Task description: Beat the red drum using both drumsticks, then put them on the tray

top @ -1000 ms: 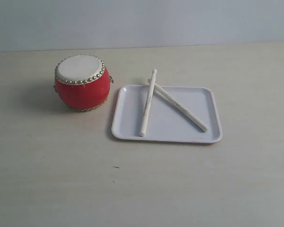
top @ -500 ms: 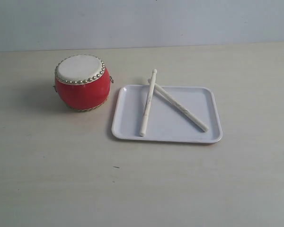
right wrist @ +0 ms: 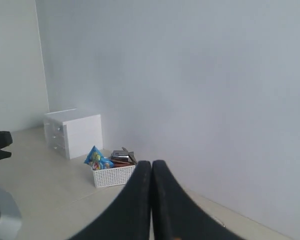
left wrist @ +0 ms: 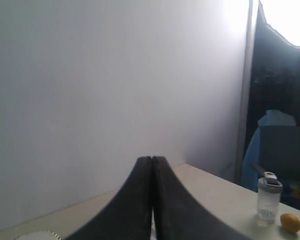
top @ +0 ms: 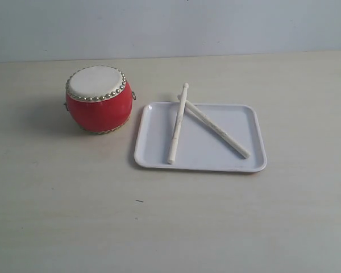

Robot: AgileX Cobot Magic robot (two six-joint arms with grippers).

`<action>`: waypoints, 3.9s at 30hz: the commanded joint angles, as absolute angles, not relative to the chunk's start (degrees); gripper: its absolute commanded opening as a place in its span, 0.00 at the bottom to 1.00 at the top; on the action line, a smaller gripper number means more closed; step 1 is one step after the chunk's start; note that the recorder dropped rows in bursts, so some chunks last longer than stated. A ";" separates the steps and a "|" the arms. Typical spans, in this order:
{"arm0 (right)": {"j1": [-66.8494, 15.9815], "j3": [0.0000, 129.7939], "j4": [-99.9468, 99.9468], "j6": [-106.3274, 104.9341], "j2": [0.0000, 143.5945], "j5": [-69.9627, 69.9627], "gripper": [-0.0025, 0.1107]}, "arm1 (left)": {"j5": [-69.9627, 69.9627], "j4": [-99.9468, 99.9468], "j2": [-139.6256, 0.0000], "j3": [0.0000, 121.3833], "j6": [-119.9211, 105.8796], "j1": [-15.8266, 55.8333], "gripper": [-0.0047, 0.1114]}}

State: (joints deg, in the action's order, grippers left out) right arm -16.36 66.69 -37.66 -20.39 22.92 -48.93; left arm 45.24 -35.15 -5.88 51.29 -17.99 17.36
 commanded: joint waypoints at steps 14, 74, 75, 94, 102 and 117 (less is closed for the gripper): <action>-16.27 27.01 -56.10 -40.20 6.07 -22.82 0.02 | 55.91 -62.23 0.00 42.88 -37.58 -9.73 0.04; -16.27 0.00 -77.66 -69.11 5.97 -7.60 0.02 | 51.92 -76.29 0.00 0.00 -71.14 -16.07 0.04; -16.27 0.00 -77.66 -69.11 5.97 -7.60 0.02 | 51.92 -76.29 0.00 0.00 -71.40 -16.07 0.04; -16.27 0.00 -77.56 -68.92 5.97 -7.60 0.02 | 51.92 -76.29 0.00 0.00 -71.40 -16.07 0.04; -16.27 0.00 -77.56 -68.92 5.97 -7.60 0.02 | 36.94 -79.07 0.00 0.00 -76.04 5.45 0.04; -16.27 0.00 -77.56 -68.92 5.97 -7.60 0.02 | 24.27 -79.14 0.00 0.00 -64.06 11.99 0.04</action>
State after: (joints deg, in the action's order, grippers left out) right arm -16.36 0.30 -77.40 -69.15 6.29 -7.68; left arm 25.91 -80.70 -0.21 0.31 -70.18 11.67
